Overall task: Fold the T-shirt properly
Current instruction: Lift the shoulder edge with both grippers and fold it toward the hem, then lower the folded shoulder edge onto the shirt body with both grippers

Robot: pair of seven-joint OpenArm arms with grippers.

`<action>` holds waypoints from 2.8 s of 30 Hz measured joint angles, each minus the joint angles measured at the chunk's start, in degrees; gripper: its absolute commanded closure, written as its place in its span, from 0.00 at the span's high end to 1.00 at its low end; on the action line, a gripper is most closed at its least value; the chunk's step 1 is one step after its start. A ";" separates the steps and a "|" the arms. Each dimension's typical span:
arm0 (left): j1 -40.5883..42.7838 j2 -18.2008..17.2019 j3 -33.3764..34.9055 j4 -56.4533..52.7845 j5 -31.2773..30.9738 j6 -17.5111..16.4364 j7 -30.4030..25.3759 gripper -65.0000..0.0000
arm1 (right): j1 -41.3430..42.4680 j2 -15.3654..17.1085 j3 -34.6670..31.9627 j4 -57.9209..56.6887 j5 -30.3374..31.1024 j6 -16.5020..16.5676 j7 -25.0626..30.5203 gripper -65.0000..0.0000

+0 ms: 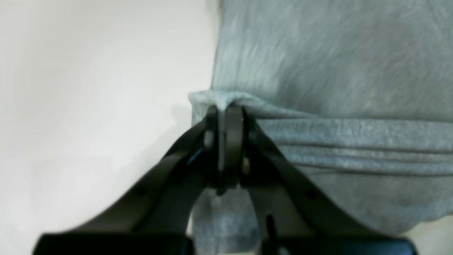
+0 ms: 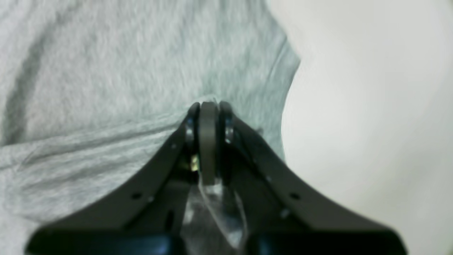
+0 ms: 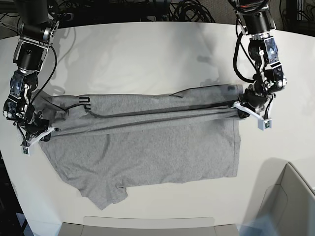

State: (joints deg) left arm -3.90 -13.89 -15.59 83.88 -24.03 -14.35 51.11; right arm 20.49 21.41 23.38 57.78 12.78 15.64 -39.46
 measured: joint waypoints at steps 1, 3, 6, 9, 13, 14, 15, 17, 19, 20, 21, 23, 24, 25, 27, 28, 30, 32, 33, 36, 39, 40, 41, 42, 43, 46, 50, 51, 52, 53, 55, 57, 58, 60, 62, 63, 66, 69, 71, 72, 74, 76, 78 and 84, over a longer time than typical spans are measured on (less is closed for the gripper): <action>-0.35 0.02 0.02 0.00 0.04 0.02 -0.37 0.00 | 0.35 -0.07 0.00 -0.63 -0.68 0.00 0.61 0.00; -0.72 0.02 0.02 0.00 0.07 0.02 -0.42 0.00 | 0.94 -0.33 0.00 -1.73 -1.46 0.02 2.12 0.00; -0.57 0.11 0.02 -0.09 0.07 0.11 -0.33 0.00 | 1.05 -0.81 0.00 -2.03 -2.51 0.02 4.07 0.00; -2.01 0.02 0.02 -0.90 0.24 0.22 -0.22 0.00 | 1.11 -0.96 0.00 -2.03 -2.51 0.02 5.46 0.00; -3.54 -0.04 0.04 -3.65 0.20 0.00 -1.40 0.00 | 2.25 -0.92 0.00 -3.23 -2.54 0.02 5.49 0.00; -3.61 -0.04 0.09 -4.37 0.26 0.00 -1.31 0.00 | 2.71 -0.94 0.00 -3.82 -2.47 0.02 5.49 0.00; -3.72 -0.04 0.09 -5.07 0.24 0.02 -0.63 0.00 | 3.13 -0.94 -0.37 -4.33 -2.58 0.02 5.84 0.00; -3.80 -0.04 0.09 -5.46 0.44 0.04 -0.44 0.00 | 3.37 -0.63 -2.49 -5.38 -2.73 -0.02 8.81 0.01; -4.07 -0.09 0.09 -5.53 0.66 0.24 -0.76 0.08 | 3.34 -0.39 -5.14 -6.10 -2.82 -0.24 10.16 0.06; -4.20 -0.11 0.09 -5.53 0.72 0.24 -1.11 0.15 | 3.34 -0.33 -6.10 -6.56 -3.10 -0.42 10.19 0.10; -4.17 -0.15 0.09 -5.53 1.20 0.33 -1.25 0.21 | 3.34 -0.39 -6.40 -6.80 -3.67 -0.98 10.25 0.15; -4.02 -0.42 0.07 -5.53 1.99 1.36 -1.29 0.32 | 3.32 -0.24 -6.43 -6.84 -4.02 -1.95 10.25 0.26; -3.96 -0.55 0.07 -5.53 2.01 1.42 -1.36 0.36 | 3.34 0.00 -6.56 -6.84 -4.00 -1.95 10.34 0.31; -3.87 -0.59 0.07 -5.49 1.99 1.27 -1.46 0.36 | 3.37 0.17 -6.69 -6.82 -4.02 -1.95 10.64 0.35; -3.76 -0.57 0.57 -5.46 3.23 1.31 -1.46 0.36 | 3.45 0.13 -6.69 -6.80 -4.00 -1.95 10.62 0.41; -3.76 -0.74 1.60 -5.46 4.57 1.33 -1.44 0.36 | 3.48 -0.04 -6.69 -6.78 -3.98 -1.92 10.62 0.42; -3.72 -0.66 2.62 -5.05 4.83 1.29 -1.38 0.36 | 3.48 -0.13 -6.60 -6.71 -3.76 -1.92 10.60 0.42; -3.52 -0.35 2.71 -3.32 4.98 1.27 -1.40 0.36 | 3.43 0.00 -6.51 -6.01 -3.78 -1.92 10.58 0.42; -3.08 -0.39 2.69 -2.16 4.96 1.29 -1.49 0.36 | 3.30 0.09 -6.34 -5.18 -3.76 -1.97 10.40 0.42; -1.20 -0.48 2.58 2.10 4.96 1.36 -1.40 0.36 | 2.36 -0.28 -3.45 -0.44 -3.54 -1.88 10.51 0.42; 0.11 -0.52 2.43 5.95 5.07 1.27 -1.27 0.36 | 1.07 -1.03 0.20 4.00 -3.56 -1.92 10.58 0.42; 0.07 -0.52 2.43 6.32 5.03 1.29 -1.31 0.36 | 0.74 -1.36 1.01 4.79 -3.82 -1.90 10.36 0.42; -0.07 -0.50 2.43 6.38 4.98 1.27 -1.62 0.36 | 0.31 -1.60 1.62 5.73 -3.80 -1.86 10.34 0.42; -0.22 -0.46 2.43 6.38 4.98 1.25 -1.55 0.36 | -0.13 -1.64 2.27 6.58 -3.58 -1.68 8.39 0.42; -0.22 -0.37 2.43 6.38 4.98 1.22 -1.46 0.36 | -0.39 -1.68 2.84 7.52 -3.61 -1.68 5.42 0.42; 1.11 -0.52 2.43 6.67 5.05 1.36 -1.66 0.36 | -2.16 -2.12 6.38 13.68 -3.45 -1.46 -3.56 0.42; 4.48 -0.37 2.43 6.82 5.05 1.31 -1.40 0.36 | -9.22 -3.04 13.75 23.67 2.16 5.38 -11.15 0.42; 5.20 -0.39 2.43 6.93 5.14 1.31 -1.44 0.36 | -11.26 -3.67 15.78 25.59 3.08 7.30 -14.16 0.42; 5.75 -0.37 2.43 7.06 5.20 1.31 -1.73 0.36 | -12.94 -3.93 17.22 26.69 4.13 7.67 -16.59 0.42; 6.29 -0.35 2.43 7.48 5.03 1.31 -2.38 0.36 | -13.97 -4.02 18.75 27.39 4.48 8.00 -18.93 0.42; 7.56 -0.39 2.43 8.57 4.96 1.25 -5.44 0.36 | -15.04 -3.93 21.57 28.72 5.66 7.98 -20.79 0.42; 8.57 -0.39 2.43 9.75 4.98 1.31 -6.23 0.36 | -15.67 -3.23 23.93 29.18 6.97 8.00 -20.50 0.42; 9.20 -0.37 2.43 10.12 4.96 1.31 -6.21 0.36 | -16.48 -3.04 24.48 29.18 8.26 8.02 -20.22 0.42; 10.03 -0.37 2.43 10.58 5.03 1.31 -6.19 0.36 | -19.04 -3.26 24.85 29.14 9.51 8.02 -20.26 0.42; 10.64 -0.37 2.43 11.13 4.98 1.44 -6.21 0.36 | -21.16 -3.98 24.92 28.52 11.78 8.07 -21.05 0.42; 10.73 -0.37 2.43 11.21 4.98 1.38 -6.23 0.36 | -21.64 -3.96 24.96 27.85 13.16 8.13 -20.92 0.42; 10.75 -0.37 2.43 11.21 4.98 1.31 -6.21 0.36 | -20.98 -3.43 25.44 23.34 15.72 8.20 -19.32 0.42; 10.78 -0.37 2.43 11.23 4.98 1.29 -6.29 0.36 | -20.50 -3.43 26.40 18.56 16.00 8.68 -13.53 0.42; 11.45 -0.37 2.43 11.45 4.98 1.29 -6.82 0.36 | -20.13 -3.34 26.38 16.04 16.06 11.76 -12.98 0.42; 11.87 -0.37 2.43 11.78 4.98 1.29 -6.58 0.36 | -19.41 -3.52 26.43 14.82 15.61 12.79 -13.03 0.42; 12.35 -0.37 2.43 12.28 4.96 1.33 -6.23 0.36 | -17.59 -3.52 26.49 11.96 15.65 13.99 -12.72 0.42; 12.22 -0.37 2.43 12.68 4.96 1.49 -6.40 0.36 | -15.78 -3.37 26.56 9.05 15.96 14.84 -11.87 0.42; 12.37 -0.37 2.43 12.98 4.96 1.44 -7.02 0.36 | -14.71 -3.34 26.56 7.52 15.61 14.86 -11.87 0.42; 13.27 -0.17 2.43 12.90 4.96 1.05 -6.43 0.36 | -10.23 -3.32 26.47 2.82 12.50 15.87 -12.00 0.42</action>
State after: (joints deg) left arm 9.37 -14.06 -13.17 96.77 -19.07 -13.30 44.69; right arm 10.26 18.09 49.84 60.60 25.28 31.51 -51.46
